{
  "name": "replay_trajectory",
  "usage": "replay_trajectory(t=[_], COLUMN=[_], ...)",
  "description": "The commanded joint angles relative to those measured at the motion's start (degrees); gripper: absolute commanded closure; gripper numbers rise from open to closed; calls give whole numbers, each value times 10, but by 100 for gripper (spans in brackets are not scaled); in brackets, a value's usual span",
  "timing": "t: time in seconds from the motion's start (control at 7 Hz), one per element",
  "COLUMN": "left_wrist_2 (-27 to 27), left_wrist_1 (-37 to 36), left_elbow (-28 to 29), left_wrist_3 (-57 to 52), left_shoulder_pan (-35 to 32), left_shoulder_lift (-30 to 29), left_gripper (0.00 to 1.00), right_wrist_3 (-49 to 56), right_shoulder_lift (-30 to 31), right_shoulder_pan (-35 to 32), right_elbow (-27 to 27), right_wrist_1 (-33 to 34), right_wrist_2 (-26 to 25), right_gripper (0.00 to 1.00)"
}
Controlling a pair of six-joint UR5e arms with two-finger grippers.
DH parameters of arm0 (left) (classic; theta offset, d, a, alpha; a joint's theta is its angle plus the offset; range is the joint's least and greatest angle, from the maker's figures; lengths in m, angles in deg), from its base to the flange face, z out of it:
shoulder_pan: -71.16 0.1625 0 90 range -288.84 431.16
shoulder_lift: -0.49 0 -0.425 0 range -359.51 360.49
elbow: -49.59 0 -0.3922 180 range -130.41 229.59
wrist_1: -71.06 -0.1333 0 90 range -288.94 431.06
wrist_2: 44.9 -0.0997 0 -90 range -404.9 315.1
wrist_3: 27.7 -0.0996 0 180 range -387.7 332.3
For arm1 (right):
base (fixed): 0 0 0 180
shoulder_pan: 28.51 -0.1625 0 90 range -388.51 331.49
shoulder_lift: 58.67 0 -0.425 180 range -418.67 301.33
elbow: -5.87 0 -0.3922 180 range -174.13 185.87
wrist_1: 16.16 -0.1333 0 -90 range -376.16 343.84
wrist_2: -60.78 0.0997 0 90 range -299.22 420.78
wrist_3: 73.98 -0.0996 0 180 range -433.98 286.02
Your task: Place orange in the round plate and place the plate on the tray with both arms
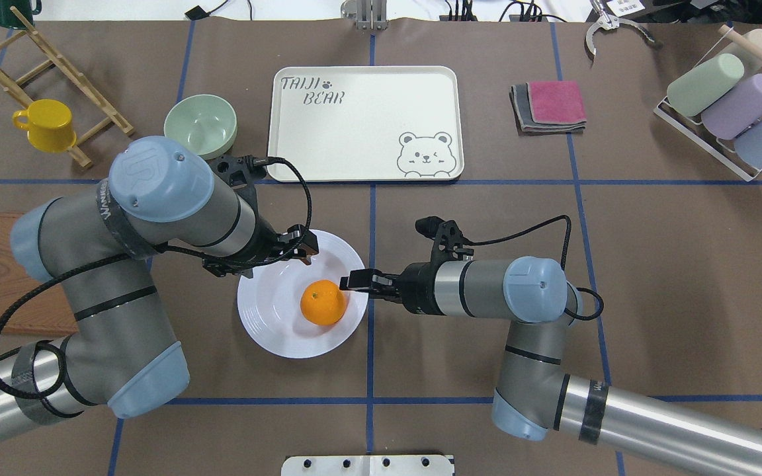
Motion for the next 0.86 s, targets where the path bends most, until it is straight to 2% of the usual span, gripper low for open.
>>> replay_trajectory(t=[0.0,0.14,0.29,0.43,0.57,0.71], left_wrist_2=[3,4,15,47,54,54], left_wrist_1=[0,-1,-4,-4,-4,-4], left_elbow=[-5,-20,-36,-38,-39,-39], left_wrist_3=[-1,-31,-56,-57,-58,-58], left_shoulder_pan=[-6,-14,-21,-41,-48,-48], left_shoulder_lift=[4,10,24,25,25,25], left_gripper=[2,2,2,2,2,2], right_wrist_3=[-37,-42,-47,-46,-46,-46], right_shoulder_lift=[0,0,-8,-27,-36,-35], right_shoulder_pan=[-1,0,0,0,0,0], right_elbow=[1,1,1,5,15,19], right_wrist_1=[-31,-31,-23,28,60,61], right_wrist_2=[-1,0,0,1,1,3], right_gripper=[69,90,100,100,100,100])
